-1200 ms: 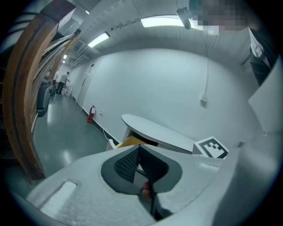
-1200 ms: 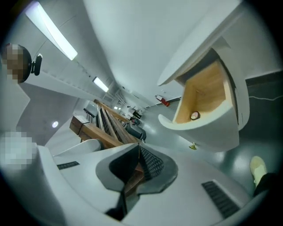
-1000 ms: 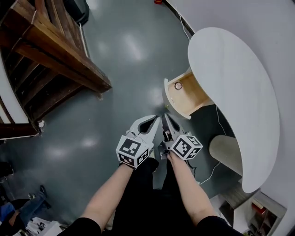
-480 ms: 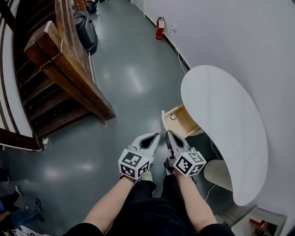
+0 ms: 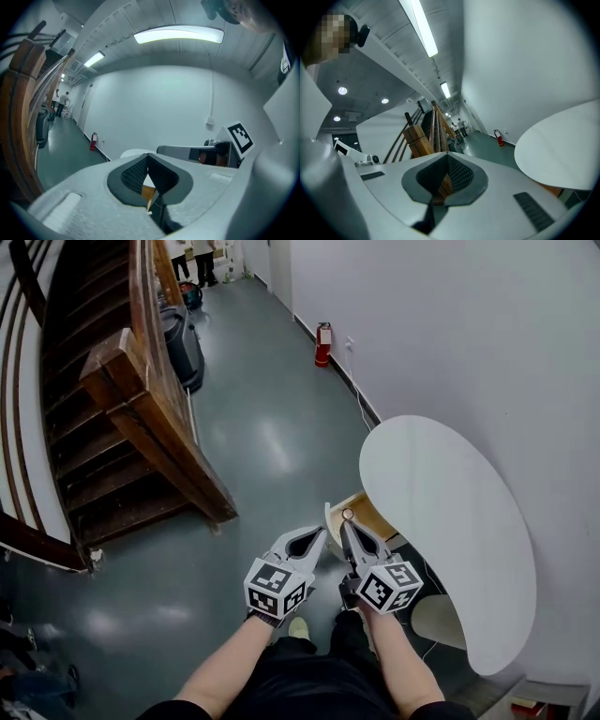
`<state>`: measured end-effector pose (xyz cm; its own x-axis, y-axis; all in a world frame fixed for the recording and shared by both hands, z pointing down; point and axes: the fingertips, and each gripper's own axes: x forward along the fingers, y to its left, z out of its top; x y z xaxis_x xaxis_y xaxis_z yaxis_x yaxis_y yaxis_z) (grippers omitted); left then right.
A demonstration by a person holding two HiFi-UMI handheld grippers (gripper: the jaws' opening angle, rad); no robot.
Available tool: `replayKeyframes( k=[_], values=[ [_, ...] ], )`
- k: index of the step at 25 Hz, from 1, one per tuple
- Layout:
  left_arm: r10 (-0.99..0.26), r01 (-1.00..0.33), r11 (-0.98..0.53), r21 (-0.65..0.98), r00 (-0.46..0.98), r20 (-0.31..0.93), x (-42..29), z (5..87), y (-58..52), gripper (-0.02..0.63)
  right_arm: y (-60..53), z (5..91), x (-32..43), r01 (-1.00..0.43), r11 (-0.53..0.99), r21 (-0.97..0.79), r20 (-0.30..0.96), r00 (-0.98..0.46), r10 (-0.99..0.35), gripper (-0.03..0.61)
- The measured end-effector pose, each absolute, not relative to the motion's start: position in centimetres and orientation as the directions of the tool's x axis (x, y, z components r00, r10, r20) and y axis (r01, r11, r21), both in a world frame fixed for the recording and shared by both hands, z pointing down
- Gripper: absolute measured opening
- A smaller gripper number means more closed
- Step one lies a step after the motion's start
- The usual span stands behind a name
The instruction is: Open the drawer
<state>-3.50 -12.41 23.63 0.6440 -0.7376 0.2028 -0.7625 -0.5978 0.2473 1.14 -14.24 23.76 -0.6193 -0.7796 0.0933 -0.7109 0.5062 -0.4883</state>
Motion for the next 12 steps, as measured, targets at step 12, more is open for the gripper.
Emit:
replayKeyframes(
  k=[12],
  values=[
    [-0.755, -0.764, -0.605, 0.223, 0.639, 0.143, -3.2, 19.2, -12.8, 0.009, -14.3, 19.5, 0.9, -0.709, 0.558, -0.431, 0.063, -0.641, -0.765, 0.015]
  ],
)
